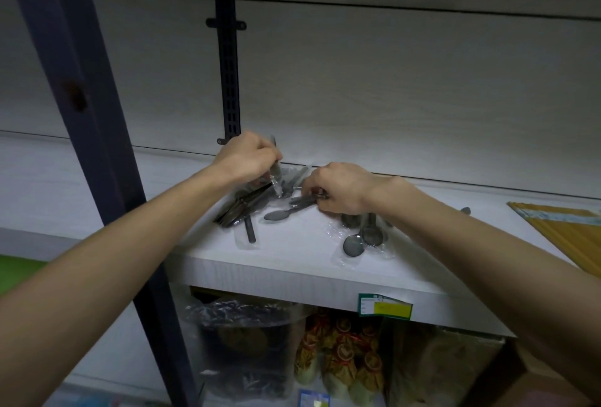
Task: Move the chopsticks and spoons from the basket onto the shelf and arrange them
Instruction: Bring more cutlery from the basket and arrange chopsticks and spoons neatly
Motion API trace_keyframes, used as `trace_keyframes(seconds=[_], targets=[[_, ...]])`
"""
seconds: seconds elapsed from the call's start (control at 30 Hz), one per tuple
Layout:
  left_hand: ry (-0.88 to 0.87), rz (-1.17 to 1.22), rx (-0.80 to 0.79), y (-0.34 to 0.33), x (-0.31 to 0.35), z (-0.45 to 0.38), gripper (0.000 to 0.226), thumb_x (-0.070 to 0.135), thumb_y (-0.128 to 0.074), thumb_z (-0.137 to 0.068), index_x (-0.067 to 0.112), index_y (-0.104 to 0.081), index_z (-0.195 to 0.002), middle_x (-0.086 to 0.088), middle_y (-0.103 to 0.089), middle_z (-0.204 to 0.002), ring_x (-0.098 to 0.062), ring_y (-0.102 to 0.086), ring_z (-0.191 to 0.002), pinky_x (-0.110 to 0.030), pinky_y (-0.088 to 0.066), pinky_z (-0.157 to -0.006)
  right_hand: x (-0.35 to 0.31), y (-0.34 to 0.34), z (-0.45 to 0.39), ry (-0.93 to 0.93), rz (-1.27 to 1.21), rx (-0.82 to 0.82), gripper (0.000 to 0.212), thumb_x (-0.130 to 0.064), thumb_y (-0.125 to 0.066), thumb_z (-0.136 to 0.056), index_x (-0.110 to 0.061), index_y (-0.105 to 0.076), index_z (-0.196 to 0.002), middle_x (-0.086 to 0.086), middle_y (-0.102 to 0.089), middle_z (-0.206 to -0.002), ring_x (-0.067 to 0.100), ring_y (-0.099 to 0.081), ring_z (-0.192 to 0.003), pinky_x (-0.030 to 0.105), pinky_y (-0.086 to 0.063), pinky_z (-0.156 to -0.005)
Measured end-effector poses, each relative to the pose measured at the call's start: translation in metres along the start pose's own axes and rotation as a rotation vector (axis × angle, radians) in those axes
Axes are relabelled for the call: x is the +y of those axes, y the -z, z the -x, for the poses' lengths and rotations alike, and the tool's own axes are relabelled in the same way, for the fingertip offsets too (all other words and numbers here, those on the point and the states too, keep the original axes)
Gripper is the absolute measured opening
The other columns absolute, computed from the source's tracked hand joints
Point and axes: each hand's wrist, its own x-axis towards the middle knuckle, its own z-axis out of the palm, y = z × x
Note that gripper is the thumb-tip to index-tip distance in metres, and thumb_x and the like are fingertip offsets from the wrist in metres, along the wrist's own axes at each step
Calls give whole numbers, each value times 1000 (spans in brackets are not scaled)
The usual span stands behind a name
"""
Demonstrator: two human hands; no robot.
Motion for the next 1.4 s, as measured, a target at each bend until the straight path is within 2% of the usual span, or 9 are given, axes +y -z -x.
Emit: trace_keyframes(seconds=[0.3, 0.47, 0.6, 0.8, 0.9, 1.0, 1.1, 1.27, 1.4], targets=[[-5, -106, -47, 2, -1, 2, 29, 34, -60, -91, 17, -77, -75, 1, -75, -67, -22, -75, -70, -43, -63, -78, -7, 6, -3, 2, 9, -80, 9, -19, -63, -82, -20, -59, -90, 2, -61, -88, 28, -58, -90, 33, -43, -67], [-12, -98, -31, 2, -1, -1, 24, 37, -62, -86, 26, -76, -69, 3, -73, -64, -25, -74, -69, -47, -63, -77, 0, 5, 4, 60, -22, 67, 18, -20, -59, -93, -21, -68, -108, 8, -71, -101, 33, -61, -96, 33, -42, -72], [-30, 16, 29, 4, 0, -3, 21, 36, -63, -84, 27, -77, -72, 4, -75, -68, -23, -73, -75, -44, -60, -82, 8, 11, 12, 114, -48, 202, 12, -22, -53, -93, -18, -64, -96, 11, -71, -88, 37, -63, -83, 38, -46, -66], [-38, 224, -145, -4, 19, 7, 17, 14, -63, -98, 13, -76, -88, -1, -74, -76, -8, -63, -60, -21, -51, -53, 35, 48, 38, 50, -107, 538, 14, -16, -56, -95, -7, -67, -93, 10, -68, -75, 40, -61, -72, 39, -44, -60], [-80, 187, -308, -21, 23, 16, 14, 15, -65, -97, 10, -77, -95, -1, -74, -72, -12, -60, -62, -21, -49, -51, 45, 48, 61, 83, -51, 471, 23, -13, -61, -90, -13, -76, -107, 4, -77, -102, 30, -72, -94, 39, -56, -78], [-128, 97, -360, -50, 28, 23, 18, 21, -66, -97, 10, -79, -94, -8, -75, -81, -15, -61, -64, -20, -44, -45, 52, 29, 88, 111, -26, 340, 28, -9, -74, -80, -17, -79, -107, 4, -75, -115, 27, -68, -113, 40, -56, -92], [-179, -40, -424, -69, 34, 26, 26, 33, -66, -96, 13, -78, -83, -2, -72, -68, -15, -60, -56, -23, -45, -50, 49, 17, 109, 33, -13, 218, 46, -7, -75, -77, -26, -75, -119, -2, -69, -129, 22, -61, -123, 37, -53, -95], [-245, -200, -370, -78, 42, 29, 30, 42, -61, -95, 21, -76, -80, 5, -70, -58, -15, -59, -53, -31, -47, -60, 48, 12, 135, -114, -142, 175, 53, -11, -70, -81, -24, -65, -132, -5, -64, -136, 17, -58, -123, 32, -45, -103], [-230, -193, -374, -78, 45, 33, 27, 35, -63, -95, 24, -74, -73, 6, -67, -55, -15, -62, -49, -26, -45, -50, 53, 10, 149, -219, -274, 161, 48, 3, -58, -79, -23, -75, -115, -10, -73, -119, -9, -62, -102, 1, -37, -85]])
